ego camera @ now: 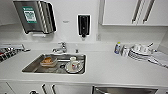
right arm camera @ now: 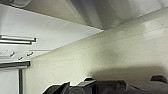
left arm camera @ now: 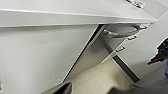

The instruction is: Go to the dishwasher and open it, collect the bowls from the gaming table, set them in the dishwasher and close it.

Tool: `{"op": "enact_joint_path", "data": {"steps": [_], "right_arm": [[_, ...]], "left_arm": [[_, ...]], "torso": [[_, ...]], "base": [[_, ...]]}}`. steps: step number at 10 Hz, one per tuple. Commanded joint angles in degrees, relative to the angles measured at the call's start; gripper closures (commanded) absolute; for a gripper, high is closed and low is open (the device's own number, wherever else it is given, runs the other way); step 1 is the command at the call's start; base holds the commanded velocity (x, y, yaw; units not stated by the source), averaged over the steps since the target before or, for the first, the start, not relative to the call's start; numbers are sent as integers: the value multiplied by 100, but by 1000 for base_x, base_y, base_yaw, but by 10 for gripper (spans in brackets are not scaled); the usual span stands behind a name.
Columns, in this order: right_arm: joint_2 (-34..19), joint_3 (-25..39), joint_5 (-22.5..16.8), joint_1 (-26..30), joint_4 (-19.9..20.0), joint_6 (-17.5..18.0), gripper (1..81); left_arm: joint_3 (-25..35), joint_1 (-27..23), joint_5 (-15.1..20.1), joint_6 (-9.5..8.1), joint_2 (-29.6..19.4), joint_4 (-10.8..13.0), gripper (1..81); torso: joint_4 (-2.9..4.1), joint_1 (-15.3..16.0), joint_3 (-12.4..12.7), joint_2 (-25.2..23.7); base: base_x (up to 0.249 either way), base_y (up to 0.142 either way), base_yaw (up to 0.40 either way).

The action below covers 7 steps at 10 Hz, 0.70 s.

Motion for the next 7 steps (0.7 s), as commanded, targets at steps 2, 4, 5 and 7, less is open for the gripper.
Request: {"op": "enact_joint_path", "data": {"steps": [2, 4, 5, 7], "right_arm": [[-198, 97, -619, 995, 85, 1435, 10], [-277, 88, -601, 1285, 76, 2387, 10], [-330, 114, -549, 1416, 76, 2834, 10], [-418, 80, -225, 1567, 76, 3221, 10]], "left_arm": [[69, -535, 49, 10, -199, 37, 10], [69, -535, 49, -7, -216, 29, 10], [69, -526, 49, -7, -233, 29, 10], [69, -535, 49, -7, -233, 37, 10]], "torso": [[0, 0, 0, 0], [0, 0, 0, 0], [0, 0, 0, 0], [0, 0, 0, 0]], "base": [[0, 0, 0], [0, 0, 0], [0, 0, 0], [0, 0, 0]]}}
